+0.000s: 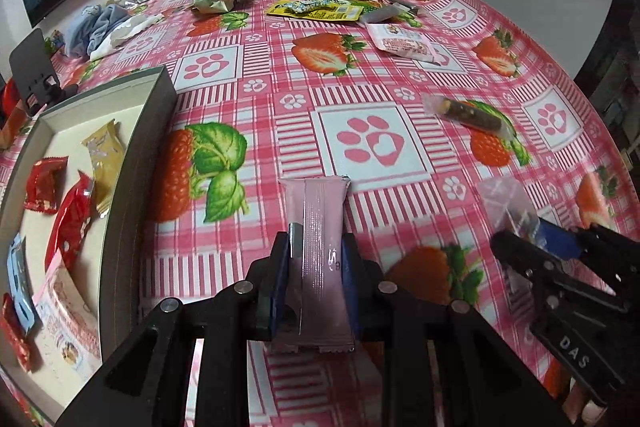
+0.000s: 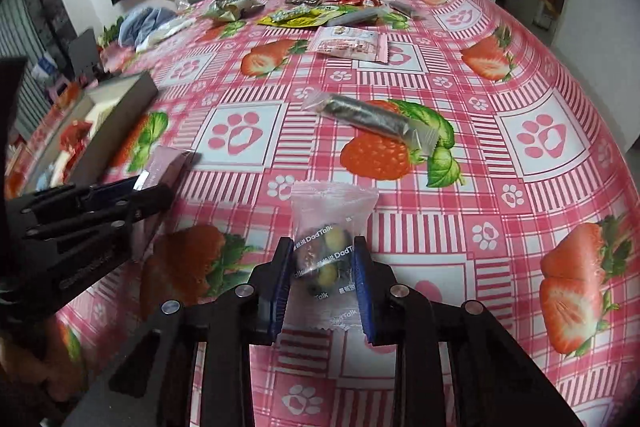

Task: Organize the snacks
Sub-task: 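Grasp the clear wrapped candy bag with the right tool while the left tool holds the pink bar, then carry the pink bar toward the white tray while the right tool carries the clear bag, then lower the pink bar into the tray and open the left tool while the right tool lowers the clear bag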

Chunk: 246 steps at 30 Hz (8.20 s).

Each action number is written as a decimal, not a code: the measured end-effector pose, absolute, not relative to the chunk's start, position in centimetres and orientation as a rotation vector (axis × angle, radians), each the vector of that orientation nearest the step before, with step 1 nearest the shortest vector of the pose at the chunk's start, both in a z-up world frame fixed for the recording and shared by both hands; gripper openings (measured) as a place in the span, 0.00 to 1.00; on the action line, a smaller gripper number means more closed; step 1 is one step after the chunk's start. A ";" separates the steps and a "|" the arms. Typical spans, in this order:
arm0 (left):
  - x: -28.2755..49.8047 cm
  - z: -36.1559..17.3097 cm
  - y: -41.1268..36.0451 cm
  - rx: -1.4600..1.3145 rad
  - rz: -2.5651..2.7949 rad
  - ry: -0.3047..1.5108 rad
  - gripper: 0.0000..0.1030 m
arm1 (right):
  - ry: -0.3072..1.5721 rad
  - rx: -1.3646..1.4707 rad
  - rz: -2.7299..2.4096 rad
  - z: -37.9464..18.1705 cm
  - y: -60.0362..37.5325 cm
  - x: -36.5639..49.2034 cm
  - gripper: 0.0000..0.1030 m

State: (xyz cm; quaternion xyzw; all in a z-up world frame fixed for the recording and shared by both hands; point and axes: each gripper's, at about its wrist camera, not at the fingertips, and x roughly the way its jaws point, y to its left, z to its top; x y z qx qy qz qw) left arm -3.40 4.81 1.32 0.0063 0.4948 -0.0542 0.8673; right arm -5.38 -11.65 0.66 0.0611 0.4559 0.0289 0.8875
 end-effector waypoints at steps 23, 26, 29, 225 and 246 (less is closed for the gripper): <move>-8.5 1.5 6.8 -0.026 -0.184 1.024 0.26 | 0.952 0.084 0.038 0.7 -7.3 -9.0 0.30; -8.8 1.5 7.0 -0.027 -0.182 1.032 0.26 | 0.956 0.077 0.041 0.7 -7.0 -9.1 0.30; -9.0 1.5 7.1 -0.022 -0.180 1.038 0.26 | 0.959 0.075 0.043 0.7 -6.9 -9.0 0.30; -9.8 6.2 28.6 -0.196 0.258 0.962 0.26 | 0.850 -0.064 0.468 9.0 13.1 -1.0 0.30; -8.2 5.8 29.0 -0.172 0.259 0.998 0.26 | 0.869 -0.068 0.480 9.0 13.6 0.4 0.30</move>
